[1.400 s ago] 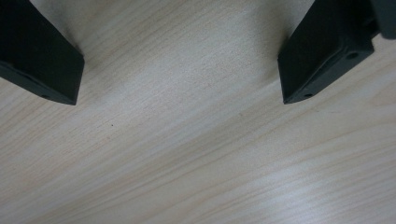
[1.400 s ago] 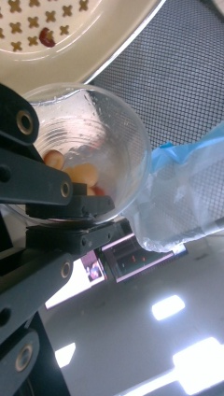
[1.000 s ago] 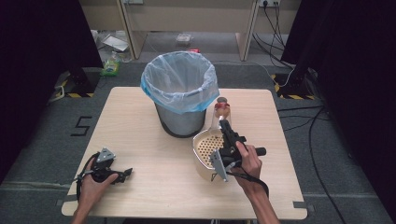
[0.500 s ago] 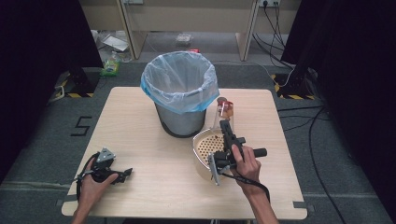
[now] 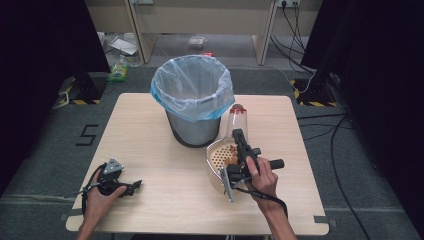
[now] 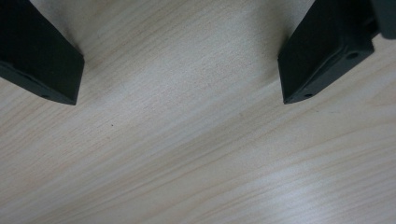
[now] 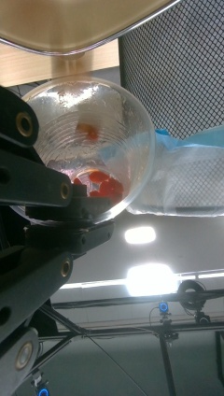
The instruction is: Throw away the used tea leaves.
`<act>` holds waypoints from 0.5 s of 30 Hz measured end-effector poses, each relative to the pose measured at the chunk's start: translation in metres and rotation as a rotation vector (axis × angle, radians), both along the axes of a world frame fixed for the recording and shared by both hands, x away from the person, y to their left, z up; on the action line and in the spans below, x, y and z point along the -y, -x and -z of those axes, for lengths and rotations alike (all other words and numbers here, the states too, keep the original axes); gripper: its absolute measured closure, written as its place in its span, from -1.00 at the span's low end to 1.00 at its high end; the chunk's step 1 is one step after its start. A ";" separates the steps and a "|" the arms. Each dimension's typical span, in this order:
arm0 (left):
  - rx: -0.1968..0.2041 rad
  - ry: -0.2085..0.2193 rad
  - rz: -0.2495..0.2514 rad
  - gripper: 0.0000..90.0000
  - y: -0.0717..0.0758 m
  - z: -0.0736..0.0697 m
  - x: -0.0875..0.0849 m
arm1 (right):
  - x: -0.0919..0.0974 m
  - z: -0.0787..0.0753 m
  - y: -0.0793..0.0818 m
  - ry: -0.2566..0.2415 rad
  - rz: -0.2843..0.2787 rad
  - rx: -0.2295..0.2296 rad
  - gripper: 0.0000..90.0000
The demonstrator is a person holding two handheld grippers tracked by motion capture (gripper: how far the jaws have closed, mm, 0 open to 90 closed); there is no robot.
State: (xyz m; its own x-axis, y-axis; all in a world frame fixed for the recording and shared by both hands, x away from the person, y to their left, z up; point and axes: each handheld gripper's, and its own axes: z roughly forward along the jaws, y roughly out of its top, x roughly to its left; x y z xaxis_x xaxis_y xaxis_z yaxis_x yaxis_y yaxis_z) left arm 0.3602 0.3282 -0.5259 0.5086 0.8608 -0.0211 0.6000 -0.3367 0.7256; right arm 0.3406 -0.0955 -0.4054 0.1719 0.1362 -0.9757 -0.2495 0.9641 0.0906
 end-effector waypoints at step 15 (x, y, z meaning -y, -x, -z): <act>0.000 0.001 -0.001 -1.00 0.000 0.000 0.000 | 0.019 -0.028 -0.008 -0.371 -0.051 -0.226 0.95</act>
